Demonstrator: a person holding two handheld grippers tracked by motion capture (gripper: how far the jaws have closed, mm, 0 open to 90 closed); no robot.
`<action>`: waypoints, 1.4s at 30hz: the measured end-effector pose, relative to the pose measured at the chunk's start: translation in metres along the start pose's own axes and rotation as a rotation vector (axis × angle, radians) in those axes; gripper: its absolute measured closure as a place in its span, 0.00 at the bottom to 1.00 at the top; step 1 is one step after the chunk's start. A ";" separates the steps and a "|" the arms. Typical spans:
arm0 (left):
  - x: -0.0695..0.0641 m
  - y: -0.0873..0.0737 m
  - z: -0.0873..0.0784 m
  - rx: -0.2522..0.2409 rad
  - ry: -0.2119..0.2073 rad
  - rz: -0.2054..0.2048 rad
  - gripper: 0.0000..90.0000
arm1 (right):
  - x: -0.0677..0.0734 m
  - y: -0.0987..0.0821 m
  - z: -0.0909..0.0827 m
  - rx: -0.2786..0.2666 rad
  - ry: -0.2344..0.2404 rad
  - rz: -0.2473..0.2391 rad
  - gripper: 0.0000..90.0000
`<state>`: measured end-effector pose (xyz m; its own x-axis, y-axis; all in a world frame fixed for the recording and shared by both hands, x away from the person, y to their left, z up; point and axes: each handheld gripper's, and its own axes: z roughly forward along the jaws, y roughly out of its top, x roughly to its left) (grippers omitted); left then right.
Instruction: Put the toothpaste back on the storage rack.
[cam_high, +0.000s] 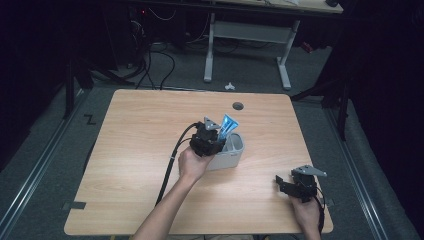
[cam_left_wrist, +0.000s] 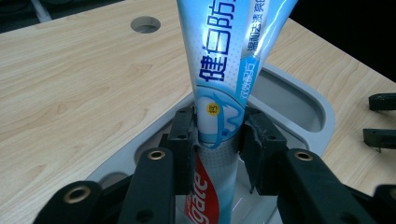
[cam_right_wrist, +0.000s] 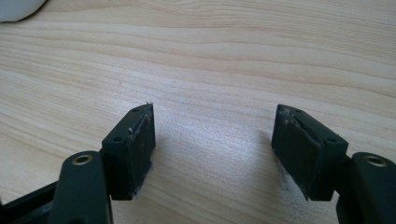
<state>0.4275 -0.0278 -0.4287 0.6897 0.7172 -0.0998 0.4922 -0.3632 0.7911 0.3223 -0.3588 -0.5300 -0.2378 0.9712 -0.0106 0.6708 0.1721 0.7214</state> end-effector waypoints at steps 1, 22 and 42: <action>0.000 0.000 0.000 -0.003 0.003 0.000 0.73 | 0.000 0.000 0.000 0.001 0.000 0.001 0.34; 0.009 -0.003 -0.029 -0.114 -0.023 -0.028 0.58 | 0.000 0.000 0.000 0.000 -0.001 0.001 0.34; 0.026 -0.008 -0.060 -0.173 -0.005 -0.044 0.49 | 0.000 0.000 0.000 -0.002 -0.001 -0.001 0.34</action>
<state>0.4092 0.0294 -0.4017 0.6723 0.7271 -0.1395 0.4239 -0.2235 0.8777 0.3225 -0.3589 -0.5301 -0.2379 0.9712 -0.0124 0.6692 0.1732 0.7226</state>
